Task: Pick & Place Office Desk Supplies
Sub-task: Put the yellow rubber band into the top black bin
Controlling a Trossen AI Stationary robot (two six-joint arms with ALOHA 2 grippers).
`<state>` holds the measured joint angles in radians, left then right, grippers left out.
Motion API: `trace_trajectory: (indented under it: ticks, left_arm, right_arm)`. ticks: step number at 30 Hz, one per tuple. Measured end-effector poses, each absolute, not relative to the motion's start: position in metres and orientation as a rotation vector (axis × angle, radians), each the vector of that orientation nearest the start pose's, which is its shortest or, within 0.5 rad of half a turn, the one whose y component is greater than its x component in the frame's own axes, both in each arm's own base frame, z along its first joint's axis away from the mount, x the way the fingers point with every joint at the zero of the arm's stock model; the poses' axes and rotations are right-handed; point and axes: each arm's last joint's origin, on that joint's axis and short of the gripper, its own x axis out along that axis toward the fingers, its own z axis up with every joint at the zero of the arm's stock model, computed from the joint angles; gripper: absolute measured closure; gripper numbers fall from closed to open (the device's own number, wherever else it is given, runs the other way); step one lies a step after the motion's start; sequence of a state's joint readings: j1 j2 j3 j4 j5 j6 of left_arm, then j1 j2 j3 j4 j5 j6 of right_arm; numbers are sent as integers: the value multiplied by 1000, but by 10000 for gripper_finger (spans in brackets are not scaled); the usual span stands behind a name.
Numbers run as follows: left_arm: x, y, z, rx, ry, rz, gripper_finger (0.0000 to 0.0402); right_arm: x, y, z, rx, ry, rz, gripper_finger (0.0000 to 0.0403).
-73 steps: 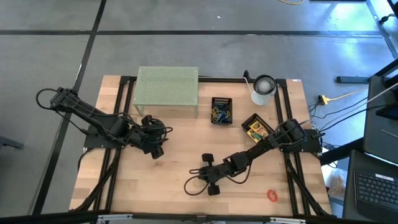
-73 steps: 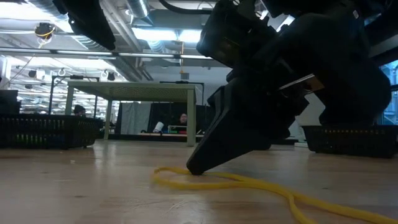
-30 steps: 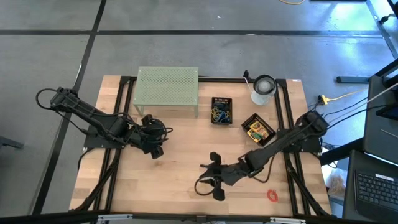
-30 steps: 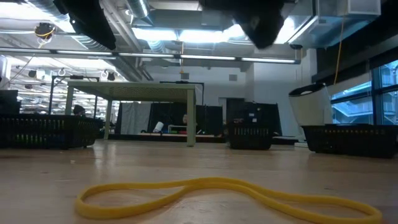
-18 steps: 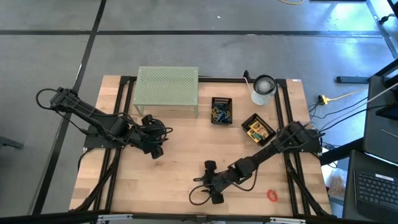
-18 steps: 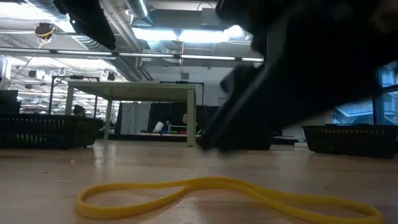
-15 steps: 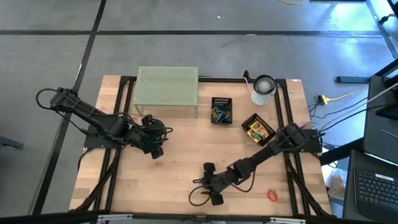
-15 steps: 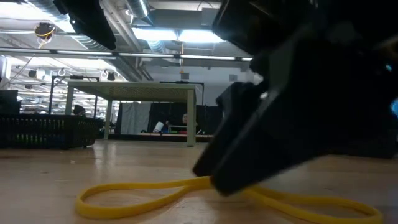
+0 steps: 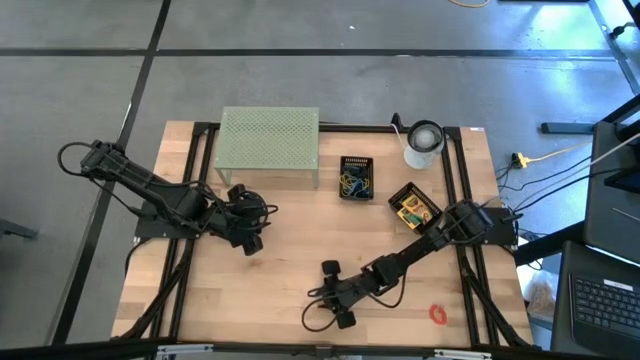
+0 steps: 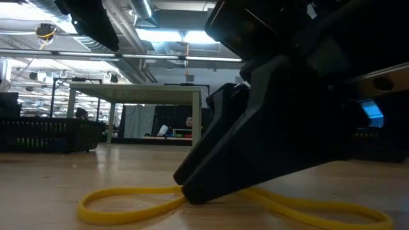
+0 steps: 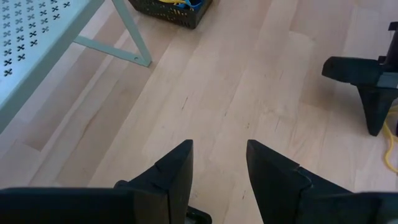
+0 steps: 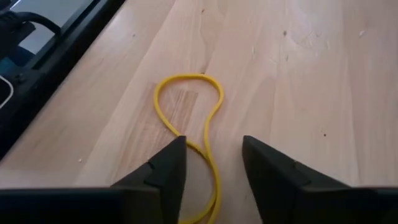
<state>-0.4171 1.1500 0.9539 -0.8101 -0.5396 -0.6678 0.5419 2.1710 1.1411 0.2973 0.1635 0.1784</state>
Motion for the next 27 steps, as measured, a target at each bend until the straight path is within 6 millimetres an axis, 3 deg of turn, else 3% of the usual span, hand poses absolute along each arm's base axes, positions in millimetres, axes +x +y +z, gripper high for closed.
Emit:
trace_trajectory:
  ticks: [10, 17, 20, 27]
  left_arm:
    - [201, -73, 277, -159, 801, 394, 258]
    - [201, -73, 277, -159, 802, 394, 258]
    - [201, -73, 277, -159, 802, 394, 258]
    - [201, -73, 277, -160, 802, 393, 258]
  right_arm:
    - [361, 212, 77, -87, 721, 305, 386]
    - [361, 210, 86, -79, 700, 301, 395]
    - [358, 205, 102, -106, 691, 260, 398]
    - [353, 197, 170, -134, 535, 143, 400]
